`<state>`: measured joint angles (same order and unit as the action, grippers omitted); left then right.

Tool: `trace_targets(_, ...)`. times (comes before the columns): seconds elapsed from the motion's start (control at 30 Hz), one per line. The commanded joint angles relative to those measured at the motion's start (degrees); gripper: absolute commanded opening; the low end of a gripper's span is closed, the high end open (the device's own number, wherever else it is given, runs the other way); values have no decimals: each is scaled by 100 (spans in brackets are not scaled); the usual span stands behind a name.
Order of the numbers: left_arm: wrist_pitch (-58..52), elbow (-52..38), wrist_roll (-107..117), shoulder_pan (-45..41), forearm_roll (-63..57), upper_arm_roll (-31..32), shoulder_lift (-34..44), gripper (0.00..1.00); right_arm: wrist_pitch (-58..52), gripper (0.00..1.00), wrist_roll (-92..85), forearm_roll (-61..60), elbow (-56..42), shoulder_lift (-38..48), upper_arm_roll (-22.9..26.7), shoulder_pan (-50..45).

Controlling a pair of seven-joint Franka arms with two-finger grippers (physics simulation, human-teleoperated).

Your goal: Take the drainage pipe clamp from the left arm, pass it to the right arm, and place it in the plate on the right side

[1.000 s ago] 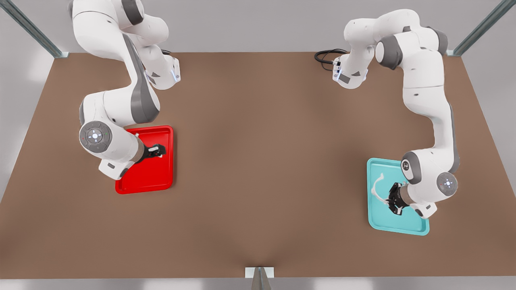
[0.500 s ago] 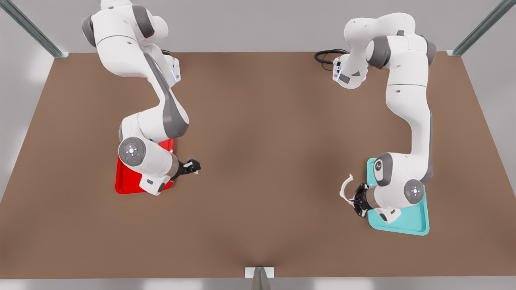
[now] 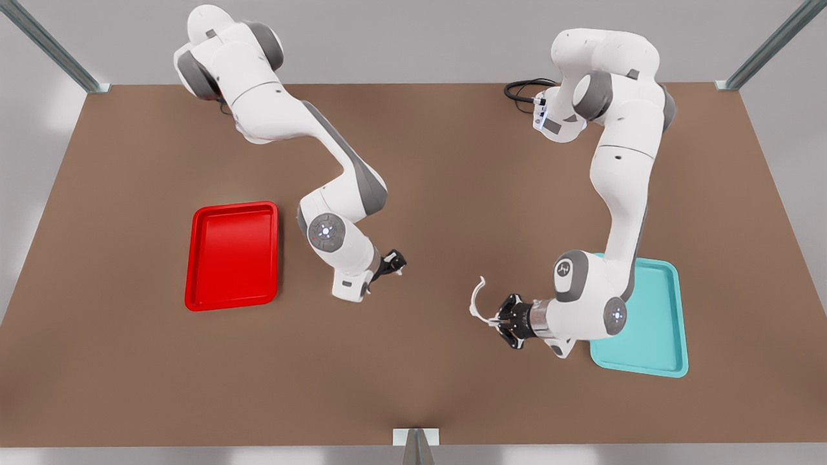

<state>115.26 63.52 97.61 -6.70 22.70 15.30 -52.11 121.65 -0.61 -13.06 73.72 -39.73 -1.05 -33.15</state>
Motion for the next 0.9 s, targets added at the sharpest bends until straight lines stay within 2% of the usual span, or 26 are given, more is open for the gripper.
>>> trace_targets(0.0, 392, -7, 2245, -59, 24, 105, -1, 21, 887, 100, 35, -82, 2, -44, 0, -113)
trace_targets(0.4, 453, -191, 2526, -323, 33, 105, -19, 21, 2346, 100, 228, -109, 160, -527, 0, -702)
trace_targets(0.87, 515, -297, 2930, -570, 24, 192, 17, 21, 2900, 100, 272, -732, 81, -694, 0, -666)
